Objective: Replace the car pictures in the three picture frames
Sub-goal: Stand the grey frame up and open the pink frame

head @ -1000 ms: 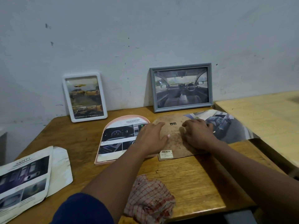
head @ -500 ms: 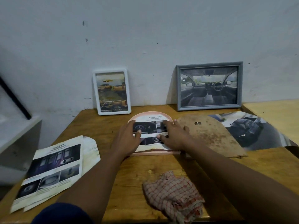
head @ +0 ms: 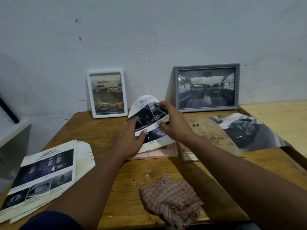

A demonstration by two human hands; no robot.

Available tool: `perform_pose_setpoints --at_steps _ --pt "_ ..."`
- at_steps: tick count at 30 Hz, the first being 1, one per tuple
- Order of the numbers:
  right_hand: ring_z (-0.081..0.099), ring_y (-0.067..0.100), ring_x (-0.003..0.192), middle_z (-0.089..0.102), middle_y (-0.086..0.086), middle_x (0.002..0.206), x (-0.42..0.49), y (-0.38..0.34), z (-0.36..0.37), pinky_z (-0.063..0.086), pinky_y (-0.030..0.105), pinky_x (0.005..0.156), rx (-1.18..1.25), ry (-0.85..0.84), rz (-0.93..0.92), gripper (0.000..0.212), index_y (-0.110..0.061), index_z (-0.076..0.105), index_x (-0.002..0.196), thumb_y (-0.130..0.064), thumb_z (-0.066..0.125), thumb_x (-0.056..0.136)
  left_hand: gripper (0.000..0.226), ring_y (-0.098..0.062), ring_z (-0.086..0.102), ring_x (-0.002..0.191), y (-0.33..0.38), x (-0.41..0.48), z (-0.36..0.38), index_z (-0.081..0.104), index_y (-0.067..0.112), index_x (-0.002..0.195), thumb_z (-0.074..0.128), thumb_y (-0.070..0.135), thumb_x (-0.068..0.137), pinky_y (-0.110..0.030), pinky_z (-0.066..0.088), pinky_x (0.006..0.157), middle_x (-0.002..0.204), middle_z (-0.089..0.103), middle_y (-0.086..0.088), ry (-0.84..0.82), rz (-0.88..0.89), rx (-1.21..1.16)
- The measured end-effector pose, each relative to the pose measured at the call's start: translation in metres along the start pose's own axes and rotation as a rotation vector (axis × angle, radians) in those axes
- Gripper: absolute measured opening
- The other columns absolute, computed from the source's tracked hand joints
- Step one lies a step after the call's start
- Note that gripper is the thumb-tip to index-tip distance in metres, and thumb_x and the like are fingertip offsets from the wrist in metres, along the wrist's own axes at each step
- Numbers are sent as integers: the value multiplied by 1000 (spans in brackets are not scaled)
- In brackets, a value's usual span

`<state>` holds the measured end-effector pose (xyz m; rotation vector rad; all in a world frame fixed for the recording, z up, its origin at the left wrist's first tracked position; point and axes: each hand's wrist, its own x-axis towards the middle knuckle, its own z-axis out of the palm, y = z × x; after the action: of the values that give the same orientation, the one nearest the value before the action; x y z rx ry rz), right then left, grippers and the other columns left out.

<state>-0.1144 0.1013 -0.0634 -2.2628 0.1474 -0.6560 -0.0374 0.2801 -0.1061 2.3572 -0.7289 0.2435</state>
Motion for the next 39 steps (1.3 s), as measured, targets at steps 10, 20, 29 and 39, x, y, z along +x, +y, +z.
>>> perform_pose_setpoints --at_steps 10,20,29,39 --pt "58 17 115 54 0 141 -10 74 -179 60 31 78 -45 79 224 74 -28 47 140 -13 83 77 59 -12 58 116 133 29 77 60 30 133 73 58 82 -34 52 90 131 62 8 -96 197 -245" --pt "58 26 109 52 5 144 -41 169 -267 48 20 63 -316 3 477 81 -27 45 144 -10 84 75 42 -13 62 96 233 27 169 72 23 112 69 53 83 -38 56 81 110 70 4 -448 337 -142" --pt "45 27 128 48 1 148 -45 182 -229 38 49 100 -826 -267 410 52 -32 49 138 -40 66 90 41 -20 54 119 234 29 176 69 23 125 55 49 96 -41 48 97 128 64 1 -461 422 27" --pt "51 26 121 56 7 138 -53 186 -220 47 32 90 -627 -308 342 42 -23 58 133 -7 55 95 43 -20 49 131 227 24 169 56 19 140 55 34 100 -38 43 105 145 54 2 -501 476 15"
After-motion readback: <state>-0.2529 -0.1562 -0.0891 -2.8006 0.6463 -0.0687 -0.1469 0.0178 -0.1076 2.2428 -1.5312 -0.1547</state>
